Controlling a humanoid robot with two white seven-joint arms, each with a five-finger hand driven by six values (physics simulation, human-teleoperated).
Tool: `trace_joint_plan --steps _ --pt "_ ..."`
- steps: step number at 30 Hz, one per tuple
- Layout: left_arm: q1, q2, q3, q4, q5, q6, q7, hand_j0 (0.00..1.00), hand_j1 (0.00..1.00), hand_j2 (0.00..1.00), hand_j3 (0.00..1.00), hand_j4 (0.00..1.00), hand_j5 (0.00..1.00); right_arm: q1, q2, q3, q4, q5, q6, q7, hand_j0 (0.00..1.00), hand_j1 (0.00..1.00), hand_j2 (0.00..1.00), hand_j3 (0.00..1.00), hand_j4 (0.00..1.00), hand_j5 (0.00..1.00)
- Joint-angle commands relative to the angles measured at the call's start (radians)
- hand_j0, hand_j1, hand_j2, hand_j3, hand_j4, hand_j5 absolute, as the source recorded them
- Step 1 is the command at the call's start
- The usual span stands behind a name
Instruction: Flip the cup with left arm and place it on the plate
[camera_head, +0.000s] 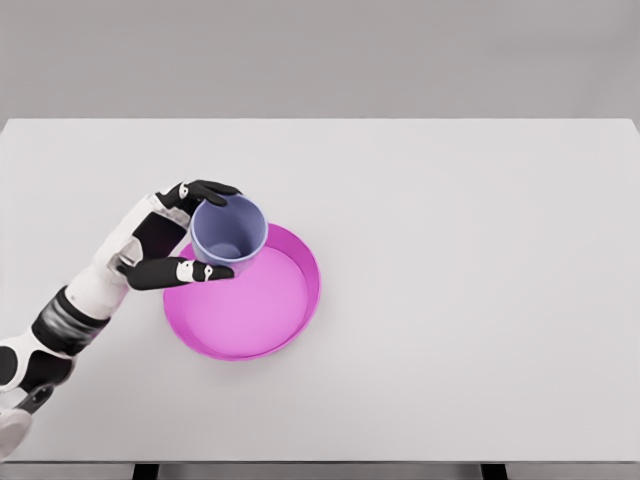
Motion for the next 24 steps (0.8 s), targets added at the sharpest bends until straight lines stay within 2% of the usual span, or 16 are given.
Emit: trace_joint_plan --steps 1,3,7,24 --pt "0.0 0.006 -0.036 -0.001 0.072 0.006 0.006 0.55 0.55 0.55 0.55 0.55 0.55 0.0 0.0 0.0 0.0 0.0 0.0 0.0 1.0 1.0 1.0 1.0 1.0 1.0" --pt "-0.002 0.006 -0.046 -0.001 0.078 0.021 0.009 0.55 0.55 0.55 0.55 0.55 0.55 0.0 0.0 0.0 0.0 0.0 0.0 0.0 1.0 1.0 1.0 1.0 1.0 1.0" --pt "-0.003 0.008 -0.109 0.0 0.145 0.052 0.044 0.55 0.55 0.55 0.55 0.55 0.55 0.0 0.0 0.0 0.0 0.0 0.0 0.0 1.0 1.0 1.0 1.0 1.0 1.0" --pt "-0.057 0.009 -0.145 0.012 0.138 0.081 0.047 0.59 0.59 0.59 0.59 0.59 0.59 0.0 0.0 0.0 0.0 0.0 0.0 0.0 1.0 1.0 1.0 1.0 1.0 1.0"
